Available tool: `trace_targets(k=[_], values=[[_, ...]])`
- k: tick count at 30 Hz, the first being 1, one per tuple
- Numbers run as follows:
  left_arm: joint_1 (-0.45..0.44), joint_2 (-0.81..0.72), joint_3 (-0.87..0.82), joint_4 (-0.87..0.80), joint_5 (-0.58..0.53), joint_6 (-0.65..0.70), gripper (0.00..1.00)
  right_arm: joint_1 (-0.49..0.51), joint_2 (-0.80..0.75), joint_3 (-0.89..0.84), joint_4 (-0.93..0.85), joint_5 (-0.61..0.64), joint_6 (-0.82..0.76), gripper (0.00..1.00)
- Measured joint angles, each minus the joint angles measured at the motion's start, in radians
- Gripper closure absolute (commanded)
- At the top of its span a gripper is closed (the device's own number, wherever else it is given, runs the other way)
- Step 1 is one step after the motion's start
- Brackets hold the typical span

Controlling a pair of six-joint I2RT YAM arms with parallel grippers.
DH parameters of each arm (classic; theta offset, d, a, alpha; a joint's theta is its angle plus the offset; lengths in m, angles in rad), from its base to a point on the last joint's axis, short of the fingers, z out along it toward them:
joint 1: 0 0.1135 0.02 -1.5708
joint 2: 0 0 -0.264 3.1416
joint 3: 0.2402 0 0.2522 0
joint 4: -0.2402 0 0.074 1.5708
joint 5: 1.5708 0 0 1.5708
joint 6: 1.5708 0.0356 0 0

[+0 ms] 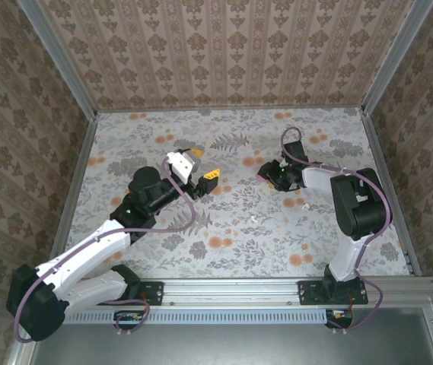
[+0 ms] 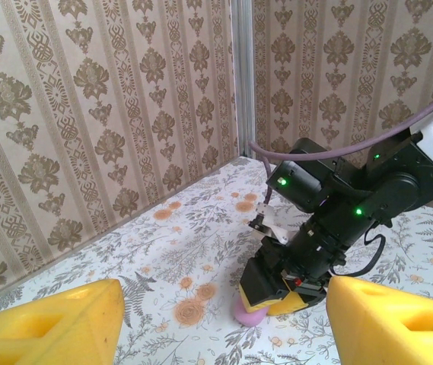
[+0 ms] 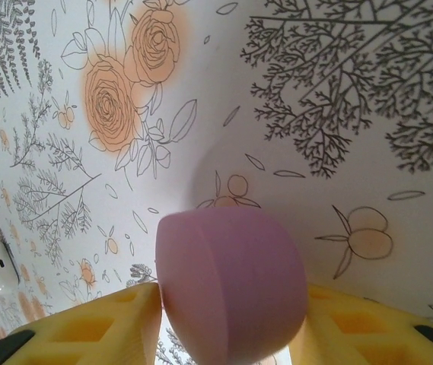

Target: Insert the wireless bluetooth earbuds into the charging case

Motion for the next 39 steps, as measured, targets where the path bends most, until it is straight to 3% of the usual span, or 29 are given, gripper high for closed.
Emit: trace_targets(k=[14,19,23,30,39], values=[[0.0,-0.011,0.0,-0.001,-0.006,0.0,0.28,-0.002,-0.092,-0.038,-0.023,0.0,0.0,0.49],[0.008,0.007,0.029,-0.113,-0.115,-0.032,0.25,-0.002,-0.196,-0.077,-0.046,0.003,0.0,0.48],[0.103,0.103,0.13,-0.308,-0.212,-0.137,0.27,-0.002,-0.317,-0.084,-0.076,0.01,-0.019,0.47],[0.39,0.336,0.269,-0.596,-0.179,-0.355,0.33,-0.002,-0.466,-0.084,-0.143,0.011,-0.05,0.46],[0.445,0.658,0.525,-0.859,-0.176,-0.397,0.3,-0.002,-0.568,-0.093,-0.205,0.011,-0.056,0.45]])
